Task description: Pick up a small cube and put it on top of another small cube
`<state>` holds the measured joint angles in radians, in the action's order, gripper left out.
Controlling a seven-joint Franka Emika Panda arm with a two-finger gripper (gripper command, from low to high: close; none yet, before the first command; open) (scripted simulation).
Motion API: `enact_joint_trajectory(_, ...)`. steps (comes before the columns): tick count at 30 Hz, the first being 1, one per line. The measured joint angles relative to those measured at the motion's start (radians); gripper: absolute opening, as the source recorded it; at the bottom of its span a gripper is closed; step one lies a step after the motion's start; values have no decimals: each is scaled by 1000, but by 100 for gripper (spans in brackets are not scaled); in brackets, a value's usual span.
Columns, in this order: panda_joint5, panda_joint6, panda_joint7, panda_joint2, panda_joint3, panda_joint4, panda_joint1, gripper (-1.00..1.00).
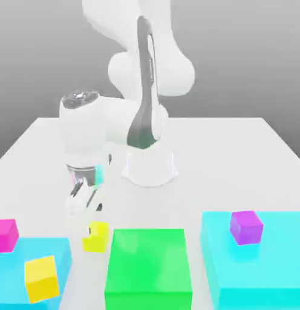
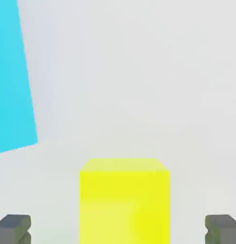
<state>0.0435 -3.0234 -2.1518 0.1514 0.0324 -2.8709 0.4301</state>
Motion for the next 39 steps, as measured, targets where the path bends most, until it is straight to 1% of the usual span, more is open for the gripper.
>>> enact_joint_trajectory(2,7,-59,-7,72,-18,12,-17,0)
enact_joint_trajectory(3,8,-80,-9,98,-24,16,-23,-100)
enact_joint_trajectory(10,8,-84,-9,99,-25,17,-24,-100)
enact_joint_trajectory(15,-21,45,14,-58,-1,-11,-8,-100)
enact_joint_trajectory(18,-41,133,39,-154,-5,-20,-17,-100)
enact_joint_trajectory(20,-40,189,102,-169,-23,22,-20,-100)
enact_joint_trajectory(25,-36,329,305,-164,-61,166,49,-100)
enact_joint_trajectory(30,-40,468,521,-152,-112,317,60,-100)
enact_joint_trajectory(35,-48,608,740,-141,-123,467,113,-100)
enact_joint_trajectory(37,-57,576,779,-95,-127,480,132,-100)
enact_joint_trajectory(39,-67,502,794,-30,-123,472,134,-100)
